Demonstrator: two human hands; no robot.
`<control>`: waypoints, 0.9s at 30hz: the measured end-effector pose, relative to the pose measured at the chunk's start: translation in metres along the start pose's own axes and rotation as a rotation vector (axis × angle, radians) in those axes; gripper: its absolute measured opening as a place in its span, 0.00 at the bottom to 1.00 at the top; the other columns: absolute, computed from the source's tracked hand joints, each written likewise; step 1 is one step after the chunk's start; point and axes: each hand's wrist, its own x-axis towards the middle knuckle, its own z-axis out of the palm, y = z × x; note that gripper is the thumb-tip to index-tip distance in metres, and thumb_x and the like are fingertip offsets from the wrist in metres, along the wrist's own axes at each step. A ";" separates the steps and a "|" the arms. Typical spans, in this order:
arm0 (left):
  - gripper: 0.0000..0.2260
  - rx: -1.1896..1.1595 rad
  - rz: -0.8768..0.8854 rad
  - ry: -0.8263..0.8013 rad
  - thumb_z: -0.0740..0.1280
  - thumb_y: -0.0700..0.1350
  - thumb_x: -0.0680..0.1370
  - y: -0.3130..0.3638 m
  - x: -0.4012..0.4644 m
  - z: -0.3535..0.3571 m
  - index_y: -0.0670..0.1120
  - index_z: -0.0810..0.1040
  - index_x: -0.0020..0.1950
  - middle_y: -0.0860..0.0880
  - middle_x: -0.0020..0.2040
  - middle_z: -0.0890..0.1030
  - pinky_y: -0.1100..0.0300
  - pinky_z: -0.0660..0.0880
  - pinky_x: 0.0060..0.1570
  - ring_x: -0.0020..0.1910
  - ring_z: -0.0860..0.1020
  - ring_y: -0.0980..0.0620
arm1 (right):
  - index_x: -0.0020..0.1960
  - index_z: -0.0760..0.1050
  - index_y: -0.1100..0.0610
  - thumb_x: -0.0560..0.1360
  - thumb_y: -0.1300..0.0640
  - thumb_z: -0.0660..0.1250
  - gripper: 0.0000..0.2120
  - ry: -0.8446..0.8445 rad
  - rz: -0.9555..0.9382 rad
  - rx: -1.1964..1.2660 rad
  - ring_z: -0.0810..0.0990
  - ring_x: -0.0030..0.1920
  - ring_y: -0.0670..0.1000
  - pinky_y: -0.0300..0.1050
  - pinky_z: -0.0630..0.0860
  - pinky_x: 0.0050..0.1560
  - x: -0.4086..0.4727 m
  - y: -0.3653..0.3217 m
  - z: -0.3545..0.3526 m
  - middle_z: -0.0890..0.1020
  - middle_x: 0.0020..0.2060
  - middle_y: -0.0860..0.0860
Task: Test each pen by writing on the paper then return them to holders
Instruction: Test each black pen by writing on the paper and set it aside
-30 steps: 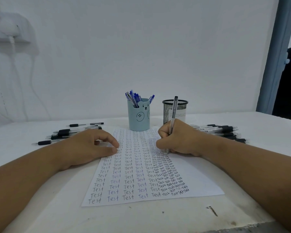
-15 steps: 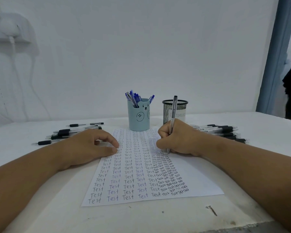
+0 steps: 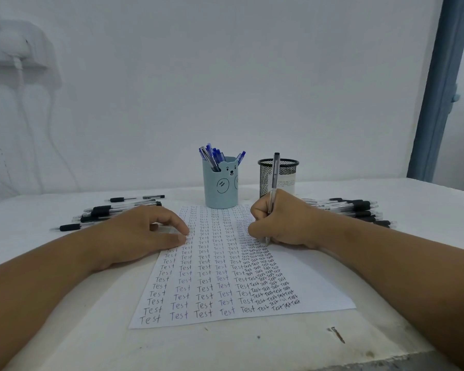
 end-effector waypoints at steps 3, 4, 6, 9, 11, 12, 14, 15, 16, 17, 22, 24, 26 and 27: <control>0.06 -0.002 0.005 -0.007 0.76 0.53 0.73 0.000 0.000 0.000 0.62 0.85 0.48 0.64 0.57 0.81 0.65 0.69 0.61 0.59 0.75 0.65 | 0.25 0.63 0.54 0.69 0.67 0.69 0.21 0.011 0.004 -0.013 0.82 0.30 0.47 0.46 0.70 0.38 -0.001 -0.002 -0.001 0.66 0.21 0.51; 0.06 -0.001 0.004 -0.008 0.76 0.53 0.73 0.000 -0.001 0.000 0.62 0.85 0.48 0.64 0.57 0.81 0.65 0.69 0.60 0.59 0.75 0.65 | 0.25 0.63 0.54 0.69 0.67 0.69 0.21 0.014 0.004 -0.011 0.82 0.30 0.46 0.46 0.70 0.39 -0.002 -0.003 -0.001 0.65 0.21 0.51; 0.06 0.005 0.001 -0.005 0.76 0.54 0.72 -0.001 -0.001 0.000 0.63 0.84 0.48 0.63 0.58 0.80 0.63 0.69 0.63 0.60 0.75 0.64 | 0.25 0.63 0.54 0.69 0.67 0.69 0.21 0.010 -0.002 -0.007 0.82 0.30 0.47 0.48 0.71 0.40 -0.003 -0.003 -0.001 0.65 0.21 0.52; 0.07 0.004 -0.005 -0.004 0.76 0.55 0.72 -0.001 -0.001 0.000 0.63 0.84 0.49 0.63 0.58 0.80 0.60 0.68 0.65 0.60 0.75 0.63 | 0.25 0.63 0.54 0.68 0.64 0.69 0.19 0.008 -0.002 0.035 0.78 0.33 0.54 0.43 0.69 0.36 -0.004 -0.002 0.000 0.65 0.23 0.54; 0.07 0.011 -0.002 -0.004 0.76 0.55 0.72 0.000 -0.001 -0.001 0.63 0.84 0.49 0.63 0.58 0.80 0.59 0.68 0.66 0.60 0.75 0.63 | 0.26 0.65 0.55 0.71 0.63 0.71 0.20 0.038 0.008 0.107 0.72 0.31 0.54 0.40 0.67 0.31 -0.005 -0.004 -0.001 0.67 0.25 0.56; 0.07 0.009 -0.002 -0.005 0.76 0.55 0.72 0.000 -0.001 -0.001 0.63 0.84 0.49 0.63 0.58 0.80 0.59 0.68 0.66 0.60 0.75 0.63 | 0.27 0.67 0.56 0.74 0.61 0.72 0.21 0.061 0.024 0.154 0.69 0.28 0.53 0.40 0.67 0.30 -0.006 -0.007 -0.002 0.69 0.24 0.56; 0.06 -0.002 -0.006 -0.006 0.76 0.54 0.72 0.001 -0.001 -0.001 0.63 0.84 0.48 0.64 0.57 0.80 0.61 0.68 0.64 0.60 0.75 0.64 | 0.28 0.71 0.58 0.80 0.51 0.67 0.23 0.103 0.060 0.256 0.67 0.24 0.50 0.41 0.66 0.29 -0.009 -0.015 -0.003 0.71 0.23 0.55; 0.06 -0.004 -0.008 -0.007 0.76 0.54 0.72 0.001 -0.001 -0.001 0.63 0.84 0.48 0.64 0.57 0.80 0.63 0.68 0.63 0.59 0.75 0.65 | 0.28 0.71 0.59 0.82 0.47 0.63 0.26 0.121 0.054 0.286 0.66 0.24 0.50 0.41 0.65 0.29 -0.009 -0.019 -0.003 0.71 0.23 0.54; 0.06 -0.003 -0.006 -0.006 0.76 0.54 0.72 0.001 -0.001 -0.001 0.63 0.84 0.48 0.64 0.57 0.80 0.64 0.68 0.62 0.59 0.75 0.65 | 0.28 0.70 0.59 0.83 0.45 0.60 0.29 0.142 0.030 0.291 0.66 0.25 0.50 0.41 0.65 0.30 -0.009 -0.023 -0.003 0.70 0.23 0.54; 0.07 -0.001 -0.003 -0.005 0.76 0.54 0.72 0.000 -0.001 0.000 0.63 0.84 0.49 0.64 0.57 0.80 0.64 0.68 0.62 0.59 0.75 0.65 | 0.27 0.68 0.57 0.84 0.45 0.58 0.29 0.169 -0.002 0.283 0.65 0.26 0.50 0.42 0.66 0.31 -0.009 -0.026 -0.002 0.69 0.24 0.53; 0.06 0.001 0.000 -0.008 0.76 0.54 0.72 0.000 -0.001 -0.001 0.63 0.84 0.48 0.64 0.58 0.80 0.60 0.67 0.66 0.61 0.75 0.64 | 0.47 0.68 0.51 0.76 0.39 0.66 0.17 0.266 -0.100 0.259 0.63 0.25 0.51 0.45 0.64 0.30 -0.004 -0.024 -0.003 0.68 0.23 0.50; 0.06 0.004 0.000 -0.011 0.76 0.54 0.73 0.000 -0.002 -0.001 0.63 0.84 0.49 0.64 0.57 0.80 0.62 0.68 0.64 0.60 0.75 0.64 | 0.52 0.70 0.46 0.78 0.40 0.65 0.11 0.250 -0.112 0.116 0.68 0.23 0.50 0.43 0.68 0.29 -0.005 -0.022 -0.004 0.74 0.23 0.49; 0.06 0.007 -0.001 -0.011 0.75 0.54 0.73 -0.001 -0.001 -0.001 0.62 0.84 0.49 0.64 0.57 0.80 0.65 0.68 0.60 0.60 0.75 0.65 | 0.52 0.73 0.43 0.81 0.42 0.62 0.06 0.254 -0.130 0.039 0.71 0.25 0.49 0.42 0.71 0.28 -0.005 -0.022 -0.004 0.79 0.25 0.50; 0.06 0.008 -0.002 -0.009 0.76 0.54 0.72 -0.001 -0.001 -0.001 0.63 0.84 0.49 0.64 0.57 0.80 0.66 0.68 0.60 0.59 0.75 0.65 | 0.51 0.74 0.44 0.82 0.44 0.62 0.06 0.274 -0.145 0.027 0.72 0.27 0.48 0.43 0.72 0.29 -0.004 -0.021 -0.003 0.80 0.27 0.50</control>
